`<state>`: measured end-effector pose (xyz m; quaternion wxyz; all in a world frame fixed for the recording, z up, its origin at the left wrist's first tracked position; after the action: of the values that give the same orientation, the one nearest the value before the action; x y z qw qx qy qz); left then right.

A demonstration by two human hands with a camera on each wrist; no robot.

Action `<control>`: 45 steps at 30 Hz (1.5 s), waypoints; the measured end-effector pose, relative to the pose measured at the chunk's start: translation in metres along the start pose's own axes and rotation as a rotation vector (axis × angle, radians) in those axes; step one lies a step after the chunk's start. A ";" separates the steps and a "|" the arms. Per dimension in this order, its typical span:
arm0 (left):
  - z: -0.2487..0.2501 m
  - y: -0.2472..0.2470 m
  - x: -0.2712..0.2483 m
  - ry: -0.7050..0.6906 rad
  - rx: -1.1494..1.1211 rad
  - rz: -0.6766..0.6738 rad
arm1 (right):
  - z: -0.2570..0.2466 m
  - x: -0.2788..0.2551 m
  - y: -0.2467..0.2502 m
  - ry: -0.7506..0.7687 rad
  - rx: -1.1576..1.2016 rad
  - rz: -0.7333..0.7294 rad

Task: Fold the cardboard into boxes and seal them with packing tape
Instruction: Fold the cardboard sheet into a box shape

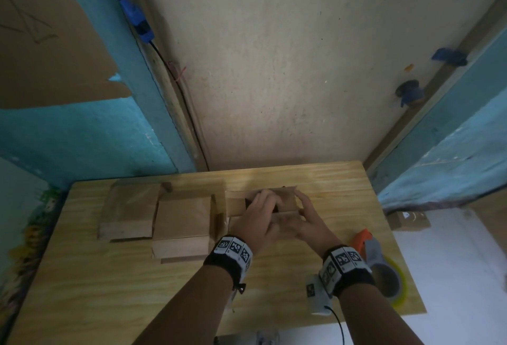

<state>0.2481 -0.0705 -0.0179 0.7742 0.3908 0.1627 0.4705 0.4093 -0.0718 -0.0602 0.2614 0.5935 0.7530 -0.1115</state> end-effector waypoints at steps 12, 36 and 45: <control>-0.055 0.009 -0.046 0.337 0.153 0.224 | -0.003 -0.003 -0.011 -0.045 0.055 -0.087; -0.097 0.001 -0.049 0.023 0.206 -0.064 | 0.023 -0.004 0.028 -0.194 0.162 0.257; -0.102 -0.002 -0.046 0.019 0.213 -0.010 | 0.036 -0.024 0.089 -0.593 -0.555 0.617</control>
<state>0.1624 -0.0641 -0.0902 0.7289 0.4659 0.2209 0.4503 0.5077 -0.0852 -0.0652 0.6326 0.6392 0.4372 0.0115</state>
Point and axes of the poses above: each hand's wrist, its own x-axis towards the middle knuckle, its own y-axis out of the back of the hand, z = x × y, the point moved 5 cm from there along x, towards the middle knuckle, and after that the axes turned 7 degrees about -y, right-handed, at the moved point
